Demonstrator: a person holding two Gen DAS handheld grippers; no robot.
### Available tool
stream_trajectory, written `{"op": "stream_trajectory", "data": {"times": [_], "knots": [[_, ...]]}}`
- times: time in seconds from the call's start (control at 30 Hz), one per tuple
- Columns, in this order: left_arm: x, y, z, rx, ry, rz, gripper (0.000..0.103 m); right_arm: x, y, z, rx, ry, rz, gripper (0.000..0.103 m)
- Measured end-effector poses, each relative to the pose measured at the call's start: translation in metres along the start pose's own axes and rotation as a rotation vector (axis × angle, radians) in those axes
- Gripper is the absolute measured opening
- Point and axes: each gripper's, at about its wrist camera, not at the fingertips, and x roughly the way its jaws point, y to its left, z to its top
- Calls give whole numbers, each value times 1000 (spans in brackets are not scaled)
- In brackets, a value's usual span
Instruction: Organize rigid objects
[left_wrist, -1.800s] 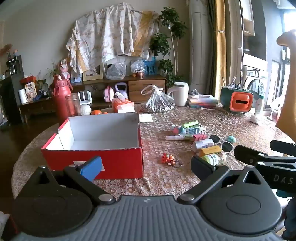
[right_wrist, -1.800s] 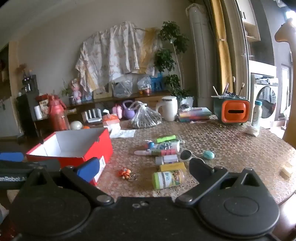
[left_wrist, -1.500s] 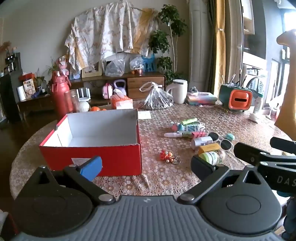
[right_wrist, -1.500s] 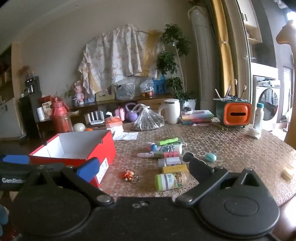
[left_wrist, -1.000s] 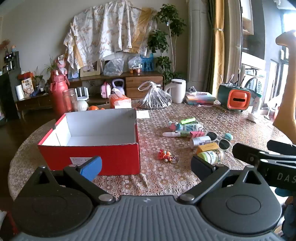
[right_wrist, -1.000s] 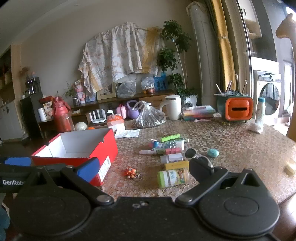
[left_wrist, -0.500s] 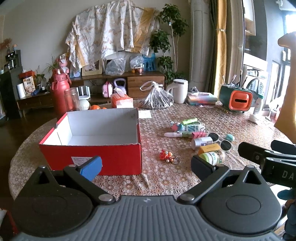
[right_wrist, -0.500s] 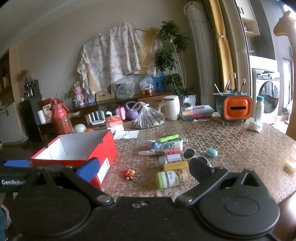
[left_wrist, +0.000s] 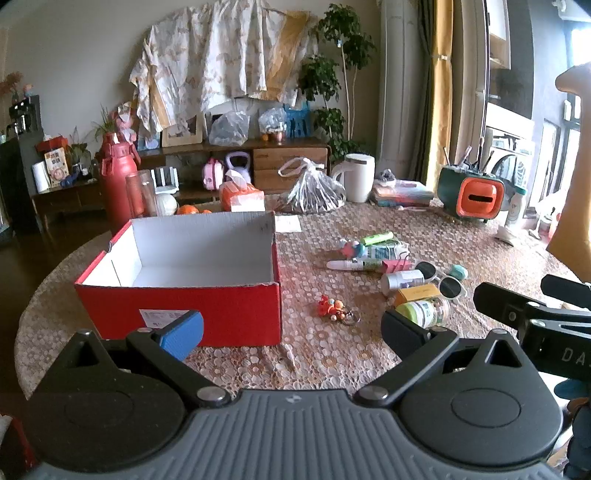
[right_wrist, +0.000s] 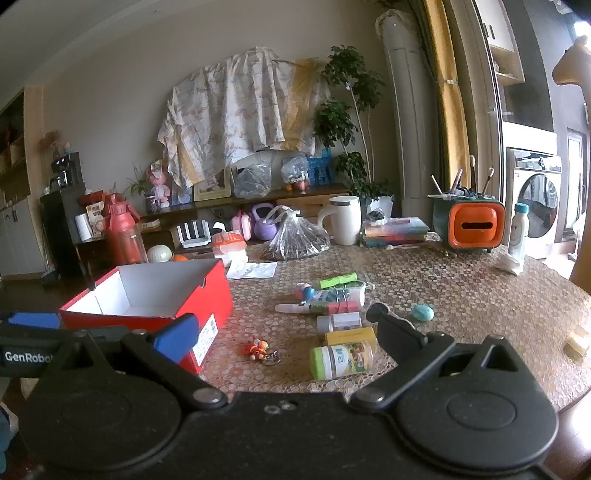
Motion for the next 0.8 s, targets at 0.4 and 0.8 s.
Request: {"op": "stream_trajectory", "data": {"times": [0.4,0.8], "knots": [[21,-11,9,43,34,-17,103,20,-13,1,-12,14,-14,103],[74,-28,18,122,179,-49,103,59,-46,-4,23,129,-79,103]]}}
